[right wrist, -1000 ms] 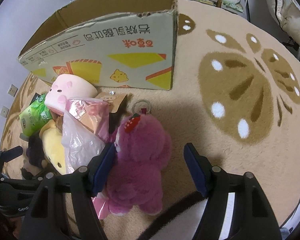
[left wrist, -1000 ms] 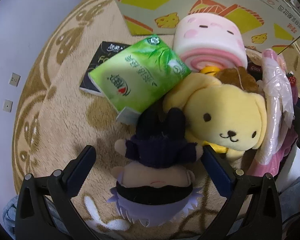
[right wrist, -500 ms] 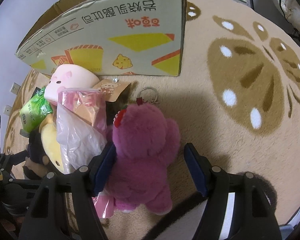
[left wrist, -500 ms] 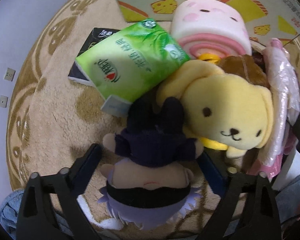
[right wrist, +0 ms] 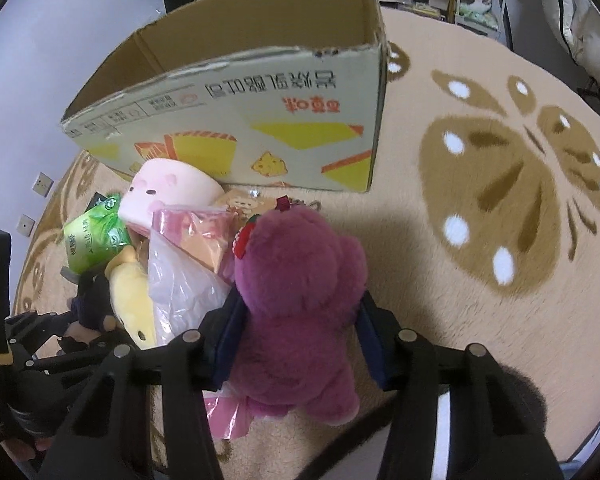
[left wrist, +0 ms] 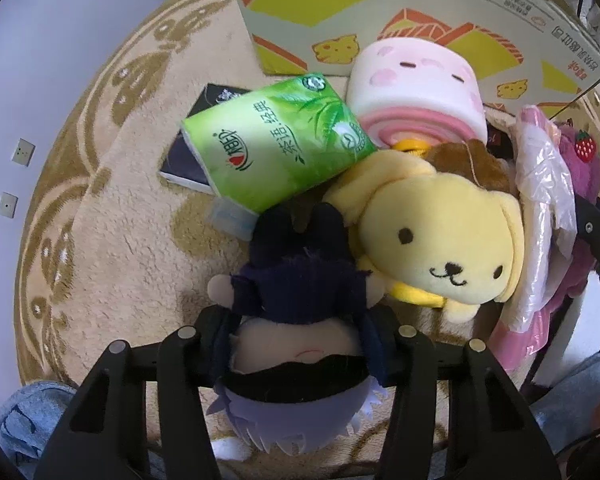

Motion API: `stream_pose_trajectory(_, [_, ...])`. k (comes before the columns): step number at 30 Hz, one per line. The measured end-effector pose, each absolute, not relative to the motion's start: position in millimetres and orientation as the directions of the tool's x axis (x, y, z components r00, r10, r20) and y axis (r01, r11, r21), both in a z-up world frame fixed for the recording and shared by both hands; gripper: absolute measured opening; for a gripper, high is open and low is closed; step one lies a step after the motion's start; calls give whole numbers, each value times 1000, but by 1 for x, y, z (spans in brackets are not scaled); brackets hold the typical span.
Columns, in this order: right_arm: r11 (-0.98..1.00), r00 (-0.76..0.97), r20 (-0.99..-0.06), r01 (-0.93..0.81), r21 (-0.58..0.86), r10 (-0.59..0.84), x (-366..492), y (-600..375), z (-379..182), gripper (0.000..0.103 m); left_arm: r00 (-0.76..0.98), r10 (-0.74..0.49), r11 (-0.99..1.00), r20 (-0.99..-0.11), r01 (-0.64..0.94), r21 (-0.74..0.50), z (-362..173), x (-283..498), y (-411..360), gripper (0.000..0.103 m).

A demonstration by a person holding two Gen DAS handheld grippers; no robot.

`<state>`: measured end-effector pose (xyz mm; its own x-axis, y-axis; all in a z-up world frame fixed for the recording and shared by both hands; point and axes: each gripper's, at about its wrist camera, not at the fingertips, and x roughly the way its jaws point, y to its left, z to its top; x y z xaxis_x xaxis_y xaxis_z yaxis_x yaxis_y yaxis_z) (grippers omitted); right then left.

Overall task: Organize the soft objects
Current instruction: 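Lower the left tool onto the navy plush doll while the right tool descends to the pink bear, then lift the navy doll with the left tool while the right tool lifts the pink bear toward the box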

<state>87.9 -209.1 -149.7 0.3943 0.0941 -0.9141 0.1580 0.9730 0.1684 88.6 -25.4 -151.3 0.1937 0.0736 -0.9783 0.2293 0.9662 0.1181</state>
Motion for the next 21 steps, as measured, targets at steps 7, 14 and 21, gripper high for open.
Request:
stream_pose_trajectory(7, [961,460,-883,186,204,98,84,-215,-129,54,310,76,967,-948,209,146,-119,78,-19,51])
stream_pose_trajectory(14, [959,535,-839,176,224,98,73,-221,-101,54,435,63,973,-898,174,152,-89,70,-22,51])
stream_pose_trajectory(21, [960,582,-809,174,221,81,55,-236,-77,54,569,31,970,-822,180,162,-52,59,-26,51])
